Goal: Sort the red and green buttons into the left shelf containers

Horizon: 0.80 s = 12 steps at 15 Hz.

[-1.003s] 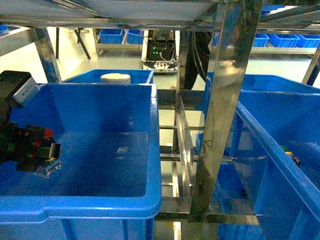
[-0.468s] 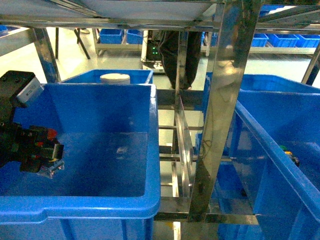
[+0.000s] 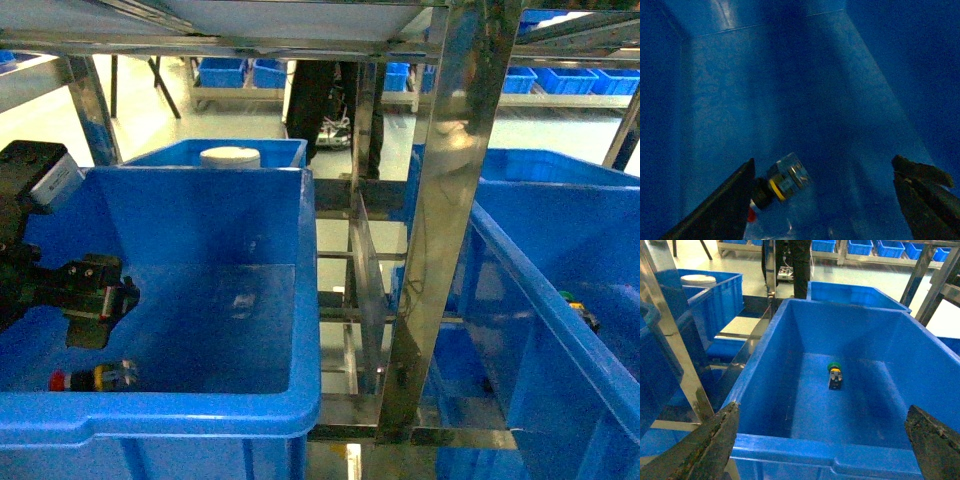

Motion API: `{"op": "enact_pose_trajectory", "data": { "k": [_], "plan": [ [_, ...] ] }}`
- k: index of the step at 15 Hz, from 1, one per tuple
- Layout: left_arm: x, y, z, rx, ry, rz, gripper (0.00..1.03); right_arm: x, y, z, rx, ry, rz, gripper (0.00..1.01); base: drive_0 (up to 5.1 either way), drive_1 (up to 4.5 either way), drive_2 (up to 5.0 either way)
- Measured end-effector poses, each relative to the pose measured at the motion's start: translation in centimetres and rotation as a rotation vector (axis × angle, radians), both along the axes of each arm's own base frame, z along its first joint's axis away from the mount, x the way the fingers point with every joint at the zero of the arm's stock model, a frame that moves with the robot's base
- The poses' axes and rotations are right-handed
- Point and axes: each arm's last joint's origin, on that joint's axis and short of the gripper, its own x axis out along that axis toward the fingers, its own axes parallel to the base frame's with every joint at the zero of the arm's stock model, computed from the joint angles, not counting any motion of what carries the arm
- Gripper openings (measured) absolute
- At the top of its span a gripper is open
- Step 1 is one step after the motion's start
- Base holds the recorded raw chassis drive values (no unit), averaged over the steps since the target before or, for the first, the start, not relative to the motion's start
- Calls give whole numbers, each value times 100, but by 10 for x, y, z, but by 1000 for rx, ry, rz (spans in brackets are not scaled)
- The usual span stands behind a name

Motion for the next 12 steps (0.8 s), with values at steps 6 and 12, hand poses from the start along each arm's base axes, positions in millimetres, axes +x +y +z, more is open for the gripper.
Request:
{"op": "enact_pose_trajectory", "data": {
  "k": [6, 12],
  "plan": [
    [-14, -4, 30, -59, -94, -19, 98, 0, 0, 0, 0, 0, 0, 98, 0, 0, 0],
    [-78, -16, 66, -114, -175, -13, 98, 0, 0, 0, 0, 0, 0, 98, 0, 0, 0]
  ]
}}
